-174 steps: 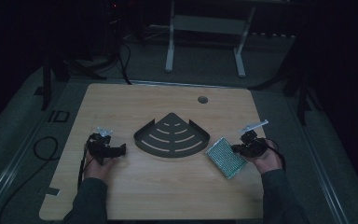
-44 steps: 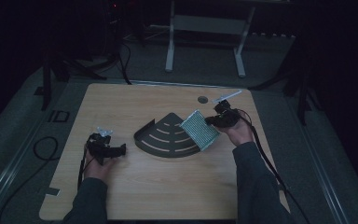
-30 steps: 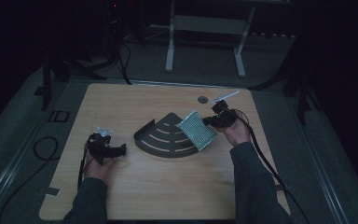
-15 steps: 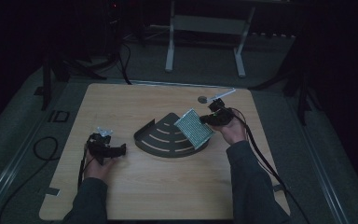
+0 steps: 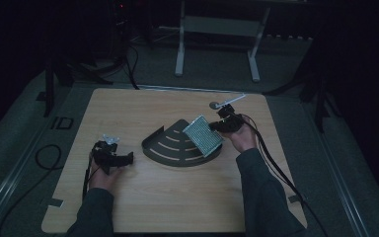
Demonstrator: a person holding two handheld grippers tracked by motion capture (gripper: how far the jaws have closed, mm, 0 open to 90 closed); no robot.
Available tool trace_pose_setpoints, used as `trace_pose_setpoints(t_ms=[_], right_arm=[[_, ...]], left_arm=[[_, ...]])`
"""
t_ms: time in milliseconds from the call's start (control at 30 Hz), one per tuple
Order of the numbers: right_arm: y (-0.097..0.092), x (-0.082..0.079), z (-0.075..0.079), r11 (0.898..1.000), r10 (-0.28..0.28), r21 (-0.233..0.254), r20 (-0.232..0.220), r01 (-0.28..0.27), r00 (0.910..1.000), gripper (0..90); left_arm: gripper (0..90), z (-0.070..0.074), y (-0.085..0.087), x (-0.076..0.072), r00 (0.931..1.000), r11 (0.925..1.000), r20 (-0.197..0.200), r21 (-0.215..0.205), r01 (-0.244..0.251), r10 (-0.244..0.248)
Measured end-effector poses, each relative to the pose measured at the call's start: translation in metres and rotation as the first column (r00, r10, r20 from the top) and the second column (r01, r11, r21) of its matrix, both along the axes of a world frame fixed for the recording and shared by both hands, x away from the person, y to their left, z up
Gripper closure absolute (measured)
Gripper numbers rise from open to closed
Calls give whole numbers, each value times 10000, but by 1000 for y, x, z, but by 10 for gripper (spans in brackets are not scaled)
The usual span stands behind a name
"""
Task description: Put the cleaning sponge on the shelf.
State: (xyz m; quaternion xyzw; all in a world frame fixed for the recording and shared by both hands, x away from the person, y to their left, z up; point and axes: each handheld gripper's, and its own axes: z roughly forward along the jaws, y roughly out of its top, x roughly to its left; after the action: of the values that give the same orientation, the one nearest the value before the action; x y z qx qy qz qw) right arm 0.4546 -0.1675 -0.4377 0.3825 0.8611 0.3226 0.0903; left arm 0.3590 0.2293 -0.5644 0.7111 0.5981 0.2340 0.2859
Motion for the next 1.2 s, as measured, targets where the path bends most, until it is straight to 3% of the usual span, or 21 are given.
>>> trace_pose_setpoints(t_ms=[1200], right_arm=[[9, 11, -22, 9989, -34, -457, 51, 36, 10000, 898]], left_arm=[[23, 0, 0, 0, 10000, 10000, -4, 8, 8, -8]])
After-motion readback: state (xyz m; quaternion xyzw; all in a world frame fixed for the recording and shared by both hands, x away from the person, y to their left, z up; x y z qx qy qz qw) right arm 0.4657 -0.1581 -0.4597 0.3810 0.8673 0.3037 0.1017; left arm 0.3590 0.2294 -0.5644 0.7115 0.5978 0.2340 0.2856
